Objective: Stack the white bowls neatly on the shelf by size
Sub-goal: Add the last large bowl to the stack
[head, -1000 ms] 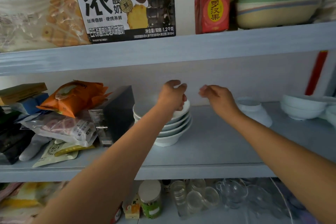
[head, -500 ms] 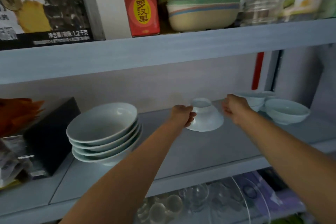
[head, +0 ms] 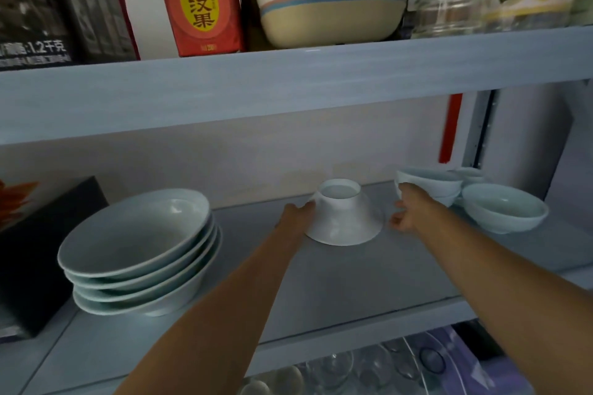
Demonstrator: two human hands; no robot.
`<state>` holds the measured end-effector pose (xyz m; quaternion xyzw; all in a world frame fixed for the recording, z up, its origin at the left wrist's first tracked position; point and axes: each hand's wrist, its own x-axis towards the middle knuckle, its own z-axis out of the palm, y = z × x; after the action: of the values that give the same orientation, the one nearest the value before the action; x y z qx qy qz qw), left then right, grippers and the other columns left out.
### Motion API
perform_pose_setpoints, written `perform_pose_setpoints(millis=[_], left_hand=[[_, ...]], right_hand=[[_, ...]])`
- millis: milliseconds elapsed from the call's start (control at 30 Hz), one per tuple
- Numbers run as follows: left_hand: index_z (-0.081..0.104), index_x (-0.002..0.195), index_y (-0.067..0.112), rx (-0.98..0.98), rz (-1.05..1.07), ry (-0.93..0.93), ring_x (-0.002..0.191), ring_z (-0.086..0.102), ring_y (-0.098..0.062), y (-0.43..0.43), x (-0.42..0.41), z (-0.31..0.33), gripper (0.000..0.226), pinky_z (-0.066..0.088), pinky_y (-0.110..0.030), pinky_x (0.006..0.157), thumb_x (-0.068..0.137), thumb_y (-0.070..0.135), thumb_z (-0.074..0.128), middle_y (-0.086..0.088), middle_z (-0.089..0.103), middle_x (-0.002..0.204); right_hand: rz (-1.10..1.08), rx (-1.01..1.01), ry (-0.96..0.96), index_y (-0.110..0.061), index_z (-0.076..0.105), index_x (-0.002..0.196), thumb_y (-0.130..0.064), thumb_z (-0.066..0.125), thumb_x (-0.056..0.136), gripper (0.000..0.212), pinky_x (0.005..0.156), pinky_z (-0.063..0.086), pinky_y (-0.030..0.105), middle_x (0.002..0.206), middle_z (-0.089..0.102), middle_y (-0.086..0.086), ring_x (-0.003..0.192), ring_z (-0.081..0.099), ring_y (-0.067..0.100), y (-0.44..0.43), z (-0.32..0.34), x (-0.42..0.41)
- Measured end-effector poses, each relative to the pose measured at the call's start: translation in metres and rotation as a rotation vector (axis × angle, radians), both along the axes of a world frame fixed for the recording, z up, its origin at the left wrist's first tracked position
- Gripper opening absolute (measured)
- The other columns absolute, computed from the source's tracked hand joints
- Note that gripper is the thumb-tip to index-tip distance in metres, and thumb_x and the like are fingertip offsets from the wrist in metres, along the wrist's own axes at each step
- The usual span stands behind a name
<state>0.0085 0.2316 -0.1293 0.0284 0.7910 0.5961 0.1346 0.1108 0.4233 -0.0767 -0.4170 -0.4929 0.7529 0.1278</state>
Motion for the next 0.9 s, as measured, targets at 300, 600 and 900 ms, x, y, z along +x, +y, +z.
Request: perform_pose_setpoints(millis=[300, 600, 900], left_hand=[[0.054, 0.135, 0.032, -0.007, -0.262, 0.006, 0.126, 0.054, -0.022, 0.034, -0.05, -0.054, 0.099, 0.035, -0.045, 0.113, 0.06, 0.093, 0.033, -0.004, 0.057, 0.139], [0.042, 0.143, 0.007, -0.046, -0.179, -0.006, 0.128, 0.051, -0.027, 0.009, 0.01, 0.025, 0.096, 0.036, -0.037, 0.111, 0.08, 0.077, 0.027, -0.012, 0.05, 0.143], [0.045, 0.138, 0.001, 0.153, 0.007, -0.133, 0.11, 0.059, -0.028, -0.026, 0.034, 0.073, 0.051, 0.043, -0.032, 0.079, 0.1, 0.034, 0.039, -0.018, 0.055, 0.131]], right_hand=[[0.077, -0.045, -0.222, -0.012, 0.041, 0.141, -0.039, 0.048, 0.093, 0.055, 0.049, 0.031, 0.033, 0.138, 0.051, 0.005, 0.115, 0.056, 0.023, 0.018, 0.003, -0.021], [0.303, -0.025, -0.189, -0.017, 0.057, 0.102, -0.023, 0.065, 0.089, 0.016, 0.063, 0.034, 0.032, 0.08, 0.056, 0.0, 0.074, 0.049, 0.018, -0.006, 0.009, -0.014], [0.253, -0.157, 0.29, -0.008, 0.055, 0.123, 0.001, 0.048, 0.097, 0.029, 0.093, 0.042, 0.039, 0.094, 0.063, 0.007, 0.099, 0.058, 0.022, -0.035, 0.028, -0.013]])
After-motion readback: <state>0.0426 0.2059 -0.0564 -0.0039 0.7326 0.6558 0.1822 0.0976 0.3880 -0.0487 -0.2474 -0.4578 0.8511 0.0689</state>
